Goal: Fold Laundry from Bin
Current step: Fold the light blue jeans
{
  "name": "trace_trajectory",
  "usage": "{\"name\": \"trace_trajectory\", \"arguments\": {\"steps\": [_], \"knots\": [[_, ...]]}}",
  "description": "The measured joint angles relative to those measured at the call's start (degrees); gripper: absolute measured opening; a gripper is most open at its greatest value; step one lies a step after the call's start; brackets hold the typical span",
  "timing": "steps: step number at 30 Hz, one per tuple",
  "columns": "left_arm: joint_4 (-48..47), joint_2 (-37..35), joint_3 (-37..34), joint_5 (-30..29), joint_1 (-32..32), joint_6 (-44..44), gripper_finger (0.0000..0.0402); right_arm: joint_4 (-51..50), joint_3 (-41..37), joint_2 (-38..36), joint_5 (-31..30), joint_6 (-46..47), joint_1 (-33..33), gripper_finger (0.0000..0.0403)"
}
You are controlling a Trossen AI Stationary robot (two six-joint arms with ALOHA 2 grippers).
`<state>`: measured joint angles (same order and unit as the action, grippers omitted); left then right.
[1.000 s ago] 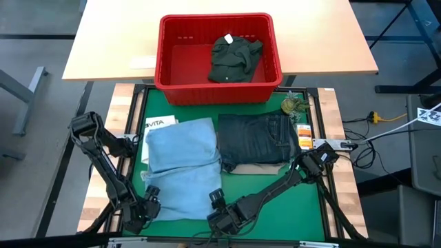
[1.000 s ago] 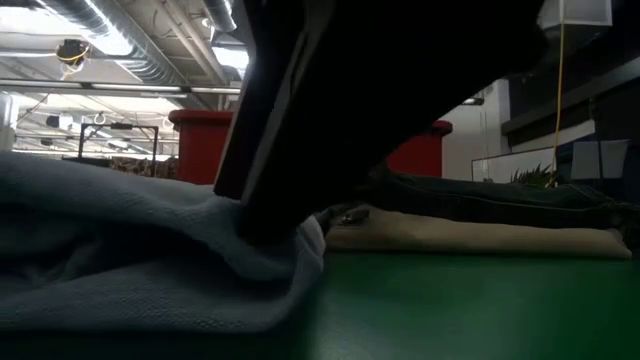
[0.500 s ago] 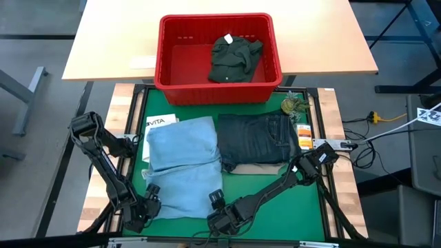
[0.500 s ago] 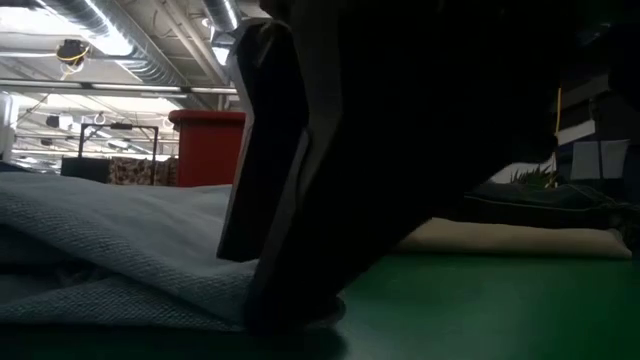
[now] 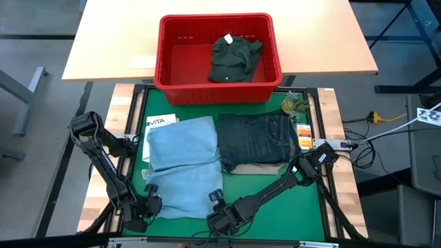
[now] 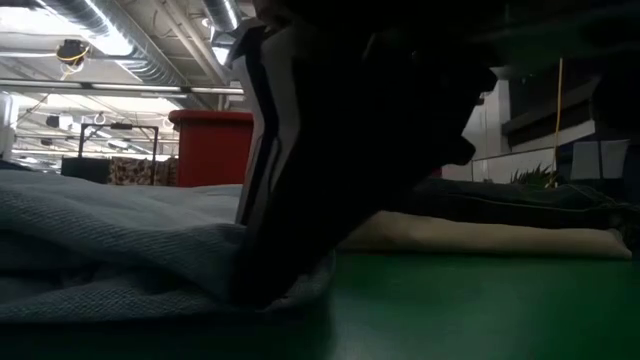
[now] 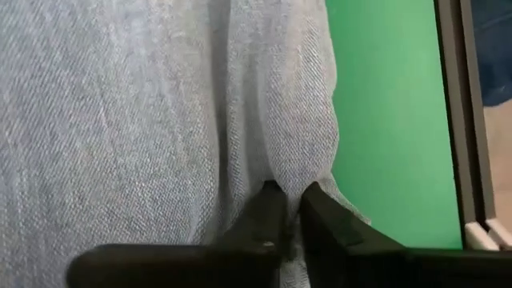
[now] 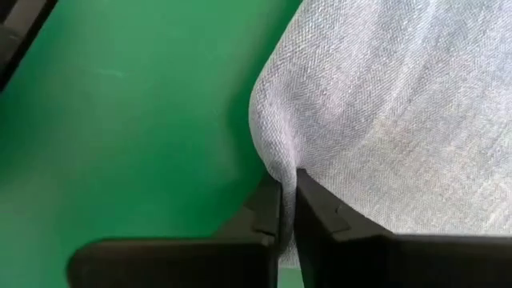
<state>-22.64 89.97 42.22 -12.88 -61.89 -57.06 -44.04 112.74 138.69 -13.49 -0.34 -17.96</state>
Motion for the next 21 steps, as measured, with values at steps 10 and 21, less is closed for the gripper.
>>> {"name": "trace_trajectory", "arguments": {"steps": [10, 21], "knots": [[-4.4, 0.4, 5.1, 3.6, 0.0, -4.0, 0.0008, -6.7, 8.2, 0.6, 2.7, 0.0, -0.1, 0.0012], [-21.1, 0.2, 18.7, 4.0, -0.2, -3.9, 0.0007, -15.2, 19.3, 0.4, 5.9, 0.1, -0.1, 0.0005]]}}
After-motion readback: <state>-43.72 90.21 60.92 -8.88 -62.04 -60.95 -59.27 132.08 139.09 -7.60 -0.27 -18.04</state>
